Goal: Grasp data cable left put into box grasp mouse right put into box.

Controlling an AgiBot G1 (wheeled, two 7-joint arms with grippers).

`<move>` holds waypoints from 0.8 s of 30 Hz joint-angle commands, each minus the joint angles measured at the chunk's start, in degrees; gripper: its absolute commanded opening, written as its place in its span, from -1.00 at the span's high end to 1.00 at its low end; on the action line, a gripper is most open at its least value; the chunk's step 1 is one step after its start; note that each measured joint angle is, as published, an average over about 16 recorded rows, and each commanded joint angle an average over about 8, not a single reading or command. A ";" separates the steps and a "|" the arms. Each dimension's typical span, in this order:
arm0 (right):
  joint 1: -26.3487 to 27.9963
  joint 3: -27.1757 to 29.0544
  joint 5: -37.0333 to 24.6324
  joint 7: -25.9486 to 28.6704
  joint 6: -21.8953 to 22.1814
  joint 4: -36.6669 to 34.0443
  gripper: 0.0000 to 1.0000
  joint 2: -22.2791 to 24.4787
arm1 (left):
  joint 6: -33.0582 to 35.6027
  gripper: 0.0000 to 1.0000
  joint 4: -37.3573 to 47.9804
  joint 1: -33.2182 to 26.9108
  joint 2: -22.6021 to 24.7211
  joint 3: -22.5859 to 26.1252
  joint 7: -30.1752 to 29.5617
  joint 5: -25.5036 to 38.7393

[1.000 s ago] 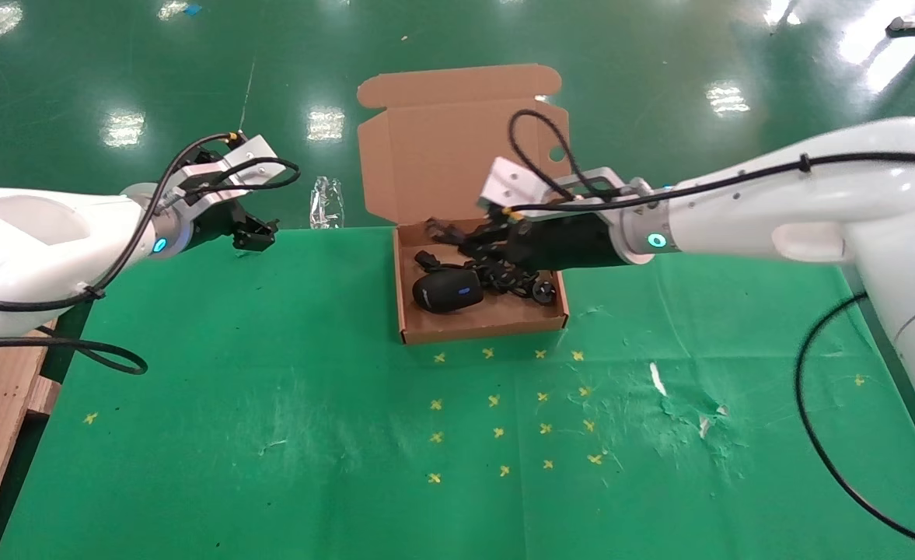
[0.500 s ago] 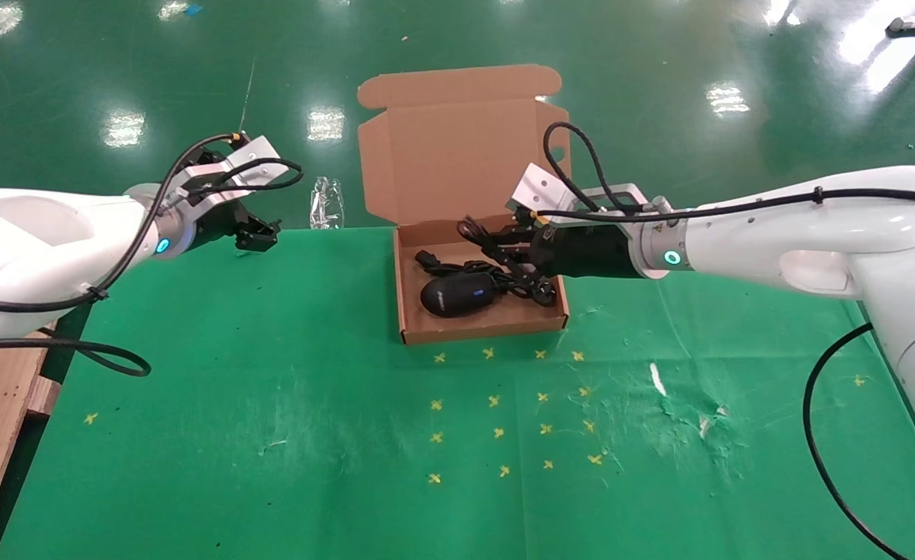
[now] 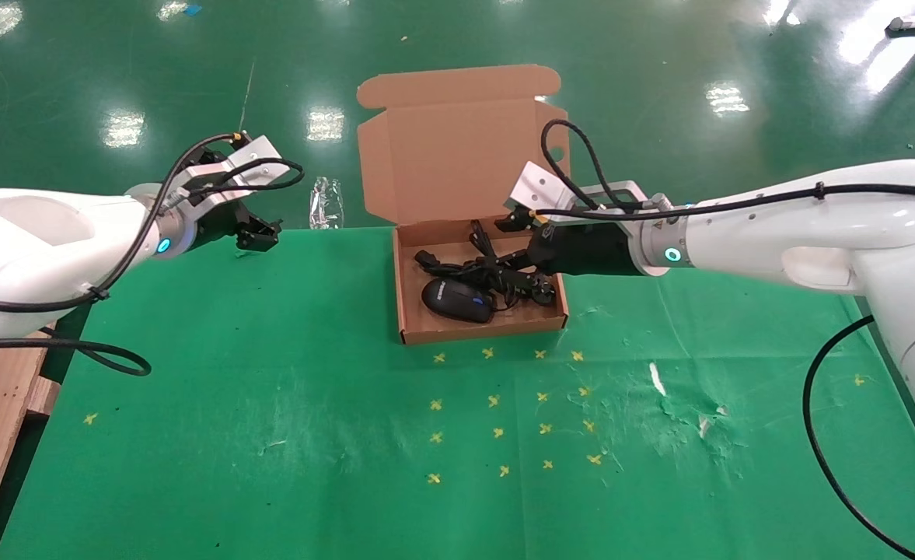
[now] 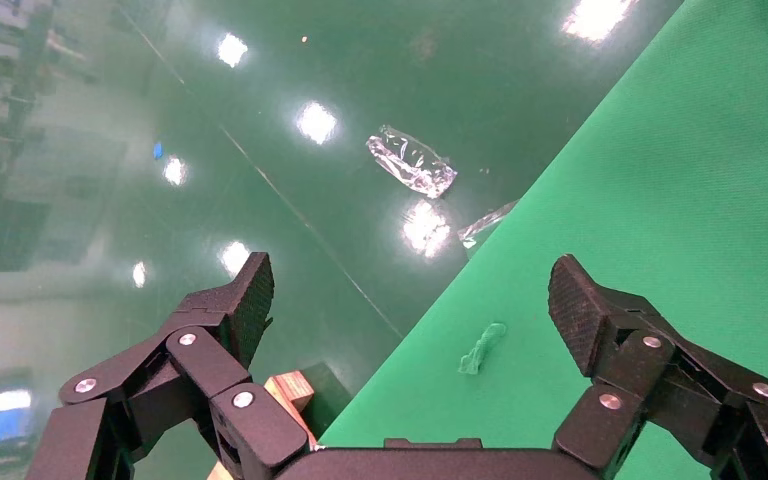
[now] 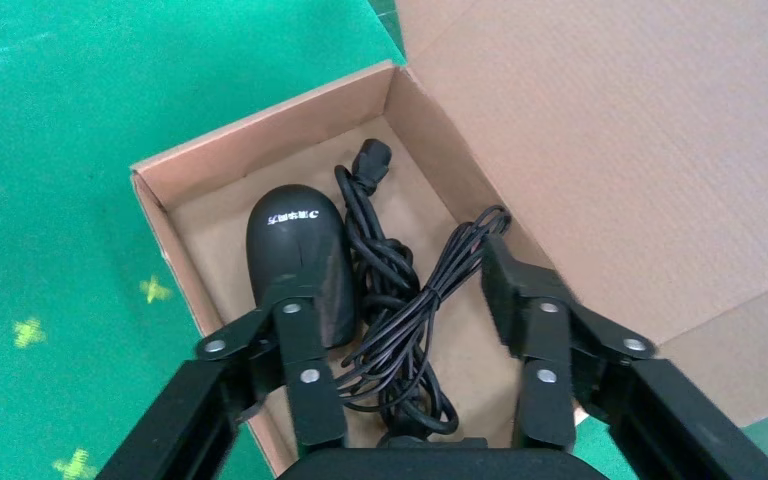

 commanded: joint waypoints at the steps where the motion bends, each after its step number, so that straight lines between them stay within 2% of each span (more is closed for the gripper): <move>1: -0.25 0.14 0.41 0.13 -0.26 0.49 -1.00 0.34 | 0.00 -1.00 0.00 0.00 0.00 0.00 0.00 0.00; 24: -11.90 6.82 19.81 5.22 -11.24 20.32 -1.00 15.18 | 0.34 -1.00 -0.12 0.21 -0.19 -0.33 0.45 -0.80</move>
